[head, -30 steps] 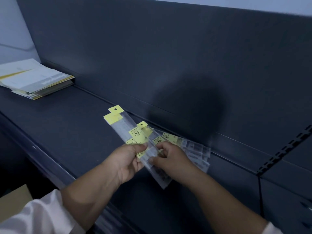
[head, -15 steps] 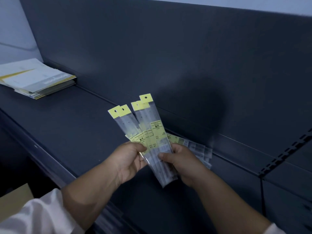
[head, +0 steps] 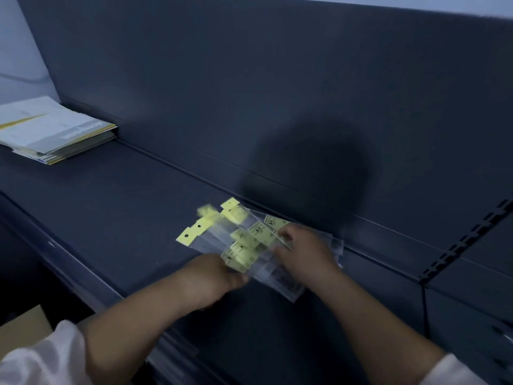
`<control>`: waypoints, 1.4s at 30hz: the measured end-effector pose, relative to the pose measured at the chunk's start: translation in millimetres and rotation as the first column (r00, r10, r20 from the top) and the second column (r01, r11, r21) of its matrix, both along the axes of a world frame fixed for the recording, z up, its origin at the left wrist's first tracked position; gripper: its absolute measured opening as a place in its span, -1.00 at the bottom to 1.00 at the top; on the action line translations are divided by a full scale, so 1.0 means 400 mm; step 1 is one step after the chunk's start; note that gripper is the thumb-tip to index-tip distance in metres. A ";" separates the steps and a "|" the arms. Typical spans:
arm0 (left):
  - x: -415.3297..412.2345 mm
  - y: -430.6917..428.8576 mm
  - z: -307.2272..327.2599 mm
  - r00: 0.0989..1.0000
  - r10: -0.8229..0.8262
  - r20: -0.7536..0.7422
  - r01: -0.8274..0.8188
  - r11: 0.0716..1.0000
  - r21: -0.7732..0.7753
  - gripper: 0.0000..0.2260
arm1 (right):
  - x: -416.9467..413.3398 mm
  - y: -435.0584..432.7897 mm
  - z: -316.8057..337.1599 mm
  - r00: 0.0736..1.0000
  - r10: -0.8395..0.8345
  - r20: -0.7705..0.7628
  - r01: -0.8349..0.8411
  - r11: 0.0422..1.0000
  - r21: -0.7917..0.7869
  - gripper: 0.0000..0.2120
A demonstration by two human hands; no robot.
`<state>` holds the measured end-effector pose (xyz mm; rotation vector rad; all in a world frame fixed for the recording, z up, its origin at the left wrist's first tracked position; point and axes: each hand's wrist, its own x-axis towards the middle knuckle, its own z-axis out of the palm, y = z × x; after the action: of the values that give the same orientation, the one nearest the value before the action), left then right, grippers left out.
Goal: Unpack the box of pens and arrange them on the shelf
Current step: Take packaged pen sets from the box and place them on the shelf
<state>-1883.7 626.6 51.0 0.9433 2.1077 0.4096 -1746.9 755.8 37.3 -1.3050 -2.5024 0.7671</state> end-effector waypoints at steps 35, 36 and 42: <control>-0.063 0.131 -0.013 0.327 -0.598 -0.731 0.697 0.676 -0.241 0.12 | -0.056 -0.017 0.055 0.842 0.268 0.469 -0.122 0.940 -0.319 -0.33; -0.066 0.130 -0.008 0.301 -0.605 -0.737 0.714 0.655 -0.246 0.11 | -0.057 -0.026 0.056 0.844 0.269 0.464 -0.118 0.937 -0.329 -0.37; -0.074 0.126 -0.002 0.219 -0.660 -0.719 0.785 0.556 -0.272 -0.14 | -0.056 -0.076 0.060 0.870 0.259 0.418 -0.112 0.932 -0.345 -0.59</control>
<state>-1913.1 677.1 50.3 2.4145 1.9485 -0.4638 -1769.3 725.4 61.3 -1.5056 -3.0167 1.0365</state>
